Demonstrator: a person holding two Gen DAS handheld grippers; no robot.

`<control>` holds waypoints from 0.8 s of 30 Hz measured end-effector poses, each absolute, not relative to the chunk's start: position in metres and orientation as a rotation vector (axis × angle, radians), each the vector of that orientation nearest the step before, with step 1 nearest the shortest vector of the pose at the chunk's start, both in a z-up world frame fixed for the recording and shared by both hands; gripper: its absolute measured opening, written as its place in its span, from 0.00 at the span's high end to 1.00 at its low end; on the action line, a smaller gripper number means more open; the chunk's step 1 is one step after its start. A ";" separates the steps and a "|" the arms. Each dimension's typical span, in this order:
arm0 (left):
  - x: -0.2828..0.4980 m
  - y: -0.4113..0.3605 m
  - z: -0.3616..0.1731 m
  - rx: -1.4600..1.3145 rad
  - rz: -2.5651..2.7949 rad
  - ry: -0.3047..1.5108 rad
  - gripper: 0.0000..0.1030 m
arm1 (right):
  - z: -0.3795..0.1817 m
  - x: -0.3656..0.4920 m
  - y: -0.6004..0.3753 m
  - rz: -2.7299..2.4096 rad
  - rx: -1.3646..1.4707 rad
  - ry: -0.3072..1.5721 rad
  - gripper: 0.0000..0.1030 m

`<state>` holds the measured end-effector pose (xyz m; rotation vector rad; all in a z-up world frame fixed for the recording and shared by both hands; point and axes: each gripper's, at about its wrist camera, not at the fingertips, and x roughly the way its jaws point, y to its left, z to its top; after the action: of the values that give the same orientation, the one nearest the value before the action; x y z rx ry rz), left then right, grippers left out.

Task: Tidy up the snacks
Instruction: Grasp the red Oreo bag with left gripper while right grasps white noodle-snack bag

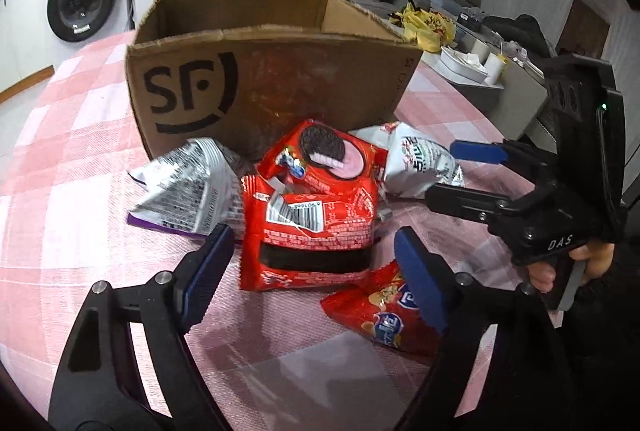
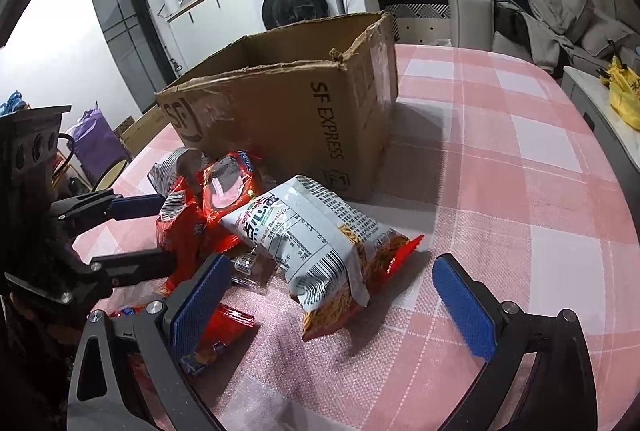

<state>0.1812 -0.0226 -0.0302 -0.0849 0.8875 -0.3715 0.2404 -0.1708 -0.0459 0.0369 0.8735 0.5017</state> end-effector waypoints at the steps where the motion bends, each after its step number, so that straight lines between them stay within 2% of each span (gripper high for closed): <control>1: 0.183 -0.023 -0.032 -0.089 -0.378 0.896 0.22 | -0.047 0.242 -0.170 0.506 0.034 0.875 0.00; 3: 0.184 -0.024 -0.033 -0.098 -0.383 0.899 0.22 | -0.050 0.247 -0.168 0.515 0.038 0.887 0.00; 5: 0.185 -0.025 -0.032 -0.095 -0.388 0.901 0.29 | -0.053 0.251 -0.167 0.520 0.035 0.892 0.00; 7: 0.185 -0.026 -0.033 -0.075 -0.380 0.911 0.41 | -0.055 0.255 -0.165 0.532 0.037 0.897 0.01; 9: 0.184 -0.028 -0.034 -0.059 -0.381 0.904 0.42 | -0.055 0.258 -0.164 0.541 0.041 0.896 0.01; 13: 0.181 -0.027 -0.030 -0.054 -0.402 0.887 0.56 | -0.054 0.261 -0.164 0.541 0.036 0.890 0.04; 24: 0.184 -0.027 -0.033 -0.057 -0.422 0.896 0.56 | -0.052 0.268 -0.161 0.558 -0.033 0.906 0.04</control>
<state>0.1839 -0.0271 -0.0327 -0.0570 0.8958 -0.4224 0.2685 -0.1608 -0.0519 -0.0333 0.9061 0.5577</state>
